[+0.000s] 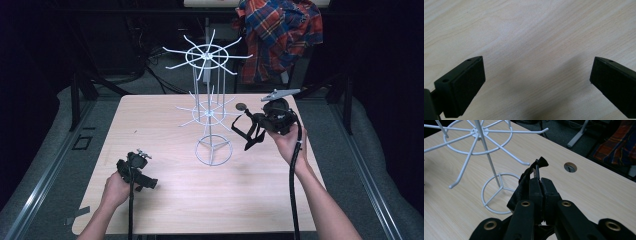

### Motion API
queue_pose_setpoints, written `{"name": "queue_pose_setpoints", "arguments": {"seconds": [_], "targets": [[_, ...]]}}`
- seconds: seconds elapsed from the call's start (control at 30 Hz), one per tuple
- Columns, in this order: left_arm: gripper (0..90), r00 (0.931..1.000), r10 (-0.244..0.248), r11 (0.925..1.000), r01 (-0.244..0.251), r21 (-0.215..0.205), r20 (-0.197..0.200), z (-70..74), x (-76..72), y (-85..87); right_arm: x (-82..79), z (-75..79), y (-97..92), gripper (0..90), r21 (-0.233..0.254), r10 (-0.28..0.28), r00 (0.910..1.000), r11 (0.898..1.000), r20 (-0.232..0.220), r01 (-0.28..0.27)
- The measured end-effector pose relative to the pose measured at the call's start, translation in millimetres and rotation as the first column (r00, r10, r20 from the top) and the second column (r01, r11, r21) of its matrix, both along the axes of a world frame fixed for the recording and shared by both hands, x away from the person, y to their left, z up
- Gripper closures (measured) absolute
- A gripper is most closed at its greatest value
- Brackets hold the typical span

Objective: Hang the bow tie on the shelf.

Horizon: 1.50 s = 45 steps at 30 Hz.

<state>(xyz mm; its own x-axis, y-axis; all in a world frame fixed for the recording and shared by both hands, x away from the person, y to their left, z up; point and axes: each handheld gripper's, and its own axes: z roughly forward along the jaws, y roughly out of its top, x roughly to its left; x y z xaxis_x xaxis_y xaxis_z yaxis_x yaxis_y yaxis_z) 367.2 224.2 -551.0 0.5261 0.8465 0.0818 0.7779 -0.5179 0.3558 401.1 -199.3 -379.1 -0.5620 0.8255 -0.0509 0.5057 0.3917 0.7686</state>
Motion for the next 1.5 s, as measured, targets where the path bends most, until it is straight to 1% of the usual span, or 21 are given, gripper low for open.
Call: {"name": "queue_pose_setpoints", "arguments": {"seconds": [0.23, 0.27, 0.3, 0.43, 0.53, 0.67, 1.03, 1.07, 1.4, 1.5], "targets": [[0.1, 1.0000, -0.005, 1.0000, 0.005, 0.005, -0.002, 0.0, 0.4, -0.3, 0.0, 4.6, 4.5, 87.8, 0.002, 0.007, 0.9999, 1.000, 0.009, -0.007], [0.1, 1.0000, -0.003, 1.0000, 0.003, 0.001, -0.003, -0.1, 0.3, -0.3, 0.0, 5.6, 4.4, 87.8, -0.006, 0.010, 0.9999, 1.000, 0.010, -0.010], [0.1, 1.0000, -0.002, 1.0000, 0.002, 0.002, -0.002, -0.1, 0.3, -0.3, -0.4, 6.0, 5.3, 87.8, 0.002, 0.009, 0.9999, 1.000, 0.011, -0.009], [0.1, 1.0000, -0.004, 1.0000, 0.004, 0.003, -0.004, -0.1, 0.4, -0.2, -1.4, 6.6, 7.8, 87.8, -0.008, 0.023, 0.9997, 1.000, 0.008, -0.023], [0.1, 1.0000, -0.005, 1.0000, 0.005, 0.005, -0.003, -0.1, 0.3, -0.6, -2.2, 7.0, 9.1, 87.8, -0.002, 0.024, 0.9997, 1.000, 0.009, -0.024], [0.1, 1.0000, -0.007, 0.9999, 0.007, 0.008, -0.004, -0.3, 0.5, -0.4, -2.8, 7.3, 10.6, 87.8, -0.010, 0.028, 0.9996, 1.000, 0.005, -0.028], [0.1, 1.0000, -0.005, 1.0000, 0.005, 0.005, 0.000, -0.8, 0.5, -0.9, -3.0, 6.7, 16.2, 87.8, -0.014, 0.042, 0.9991, 0.999, 0.001, -0.042], [0.1, 1.0000, -0.005, 1.0000, 0.005, 0.006, 0.000, -0.7, 0.5, -0.9, -2.9, 6.0, 17.2, 87.7, -0.011, 0.043, 0.9991, 0.999, 0.006, -0.043], [0.1, 1.0000, -0.008, 1.0000, 0.008, 0.004, -0.003, -0.5, 0.6, -0.7, -1.1, 1.2, 26.3, 87.7, -0.022, 0.063, 0.9980, 0.998, -0.006, -0.063], [0.1, 1.0000, -0.007, 1.0000, 0.007, 0.005, 0.000, -0.7, 0.5, -0.8, -0.9, -0.2, 28.1, 87.7, -0.017, 0.065, 0.9979, 0.998, -0.010, -0.065]]}}
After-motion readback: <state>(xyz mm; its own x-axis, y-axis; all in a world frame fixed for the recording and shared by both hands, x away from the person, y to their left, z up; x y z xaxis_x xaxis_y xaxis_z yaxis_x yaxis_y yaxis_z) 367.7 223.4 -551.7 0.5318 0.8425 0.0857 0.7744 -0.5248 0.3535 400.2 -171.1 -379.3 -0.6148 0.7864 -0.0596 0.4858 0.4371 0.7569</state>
